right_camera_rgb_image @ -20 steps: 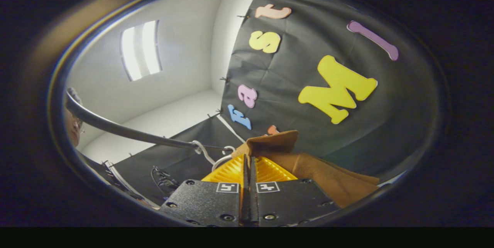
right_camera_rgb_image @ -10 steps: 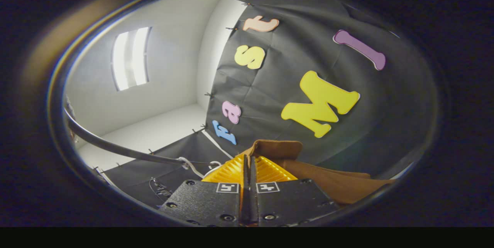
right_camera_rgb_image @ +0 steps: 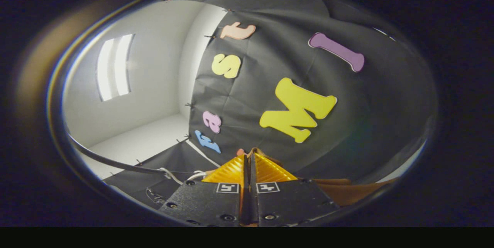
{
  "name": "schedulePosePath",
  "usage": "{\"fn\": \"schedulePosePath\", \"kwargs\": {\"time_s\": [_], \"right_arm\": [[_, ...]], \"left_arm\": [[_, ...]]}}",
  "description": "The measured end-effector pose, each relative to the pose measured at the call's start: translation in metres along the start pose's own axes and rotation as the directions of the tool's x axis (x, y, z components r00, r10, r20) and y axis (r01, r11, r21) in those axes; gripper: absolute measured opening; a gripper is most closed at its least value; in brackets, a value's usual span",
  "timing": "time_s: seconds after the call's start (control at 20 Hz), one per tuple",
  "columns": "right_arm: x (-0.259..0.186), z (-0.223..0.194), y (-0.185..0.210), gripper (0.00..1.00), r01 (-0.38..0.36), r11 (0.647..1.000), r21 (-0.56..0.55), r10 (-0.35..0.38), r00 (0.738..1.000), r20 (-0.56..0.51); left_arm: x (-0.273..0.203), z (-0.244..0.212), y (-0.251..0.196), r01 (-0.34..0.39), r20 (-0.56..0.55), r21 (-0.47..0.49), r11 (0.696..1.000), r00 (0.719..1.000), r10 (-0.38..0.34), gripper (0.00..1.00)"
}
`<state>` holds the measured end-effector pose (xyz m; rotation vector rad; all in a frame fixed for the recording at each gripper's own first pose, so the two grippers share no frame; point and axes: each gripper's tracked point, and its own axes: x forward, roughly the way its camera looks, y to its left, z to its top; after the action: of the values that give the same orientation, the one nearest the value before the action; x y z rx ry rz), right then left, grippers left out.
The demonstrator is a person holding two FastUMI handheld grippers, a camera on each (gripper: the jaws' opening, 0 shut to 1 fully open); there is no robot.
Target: Grasp the clothes on the hanger with both hands and then place them into the laundry hamper below.
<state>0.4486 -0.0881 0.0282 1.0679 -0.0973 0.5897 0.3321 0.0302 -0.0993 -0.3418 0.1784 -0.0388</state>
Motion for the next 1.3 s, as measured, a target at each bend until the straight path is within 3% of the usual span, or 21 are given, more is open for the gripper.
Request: {"fn": "schedulePosePath", "kwargs": {"time_s": [0.05, 0.2, 0.35, 0.4, 0.5, 0.55, 0.8, 0.85, 0.9, 1.05, 1.15, 1.3], "right_arm": [[-0.001, -0.001, 0.003, 0.03, -0.008, 1.000, 0.004, 0.008, 1.000, -0.003], [0.001, -0.006, -0.010, 0.02, 0.012, 1.000, -0.021, -0.012, 1.000, -0.020], [0.005, 0.006, -0.019, 0.03, 0.033, 0.998, 0.044, -0.034, 0.999, 0.002], [0.006, 0.013, -0.026, 0.03, 0.055, 0.997, 0.058, -0.057, 0.998, 0.023], [0.009, 0.016, -0.038, 0.02, 0.078, 0.995, 0.056, -0.079, 0.996, 0.029], [0.008, 0.011, -0.036, 0.03, 0.071, 0.996, 0.058, -0.071, 0.997, 0.010], [-0.004, 0.001, -0.019, 0.03, -0.044, 0.989, 0.143, 0.050, 0.998, -0.044], [-0.008, -0.001, -0.016, 0.03, -0.067, 0.982, 0.174, 0.078, 0.995, -0.056], [-0.011, -0.004, -0.019, 0.03, -0.056, 0.981, 0.184, 0.072, 0.994, -0.079], [-0.016, -0.014, -0.024, 0.02, -0.039, 0.981, 0.189, 0.064, 0.990, -0.127], [-0.017, -0.021, -0.025, 0.03, -0.032, 0.980, 0.199, 0.065, 0.985, -0.157], [-0.026, -0.035, -0.016, 0.03, -0.064, 0.962, 0.267, 0.125, 0.967, -0.220]], "left_arm": [[-0.002, -0.005, -0.003, 0.006, -0.005, 0.007, 1.000, 1.000, -0.006, 0.00], [0.001, -0.012, 0.000, 0.005, -0.018, -0.023, 1.000, 1.000, -0.005, 0.04], [0.007, -0.016, 0.006, 0.015, -0.047, -0.094, 0.995, 0.999, -0.019, 0.00], [0.011, -0.018, 0.008, 0.010, -0.066, -0.105, 0.994, 0.998, -0.017, 0.04], [0.014, -0.016, 0.009, 0.011, -0.066, -0.086, 0.996, 0.998, -0.016, 0.00], [0.015, -0.017, 0.007, 0.017, -0.071, -0.090, 0.996, 0.997, -0.023, 0.04], [0.002, -0.019, 0.001, 0.068, -0.038, -0.155, 0.986, 0.997, -0.074, 0.04], [0.001, -0.017, 0.001, 0.080, -0.033, -0.165, 0.983, 0.996, -0.087, 0.00], [-0.004, -0.016, 0.000, 0.096, -0.027, -0.171, 0.981, 0.994, -0.102, 0.04], [-0.007, -0.015, 0.002, 0.128, -0.033, -0.181, 0.975, 0.990, -0.136, 0.00], [-0.002, -0.011, 0.006, 0.152, -0.043, -0.201, 0.968, 0.986, -0.163, 0.05], [-0.006, -0.007, 0.007, 0.203, -0.035, -0.233, 0.951, 0.976, -0.216, 0.05]]}}
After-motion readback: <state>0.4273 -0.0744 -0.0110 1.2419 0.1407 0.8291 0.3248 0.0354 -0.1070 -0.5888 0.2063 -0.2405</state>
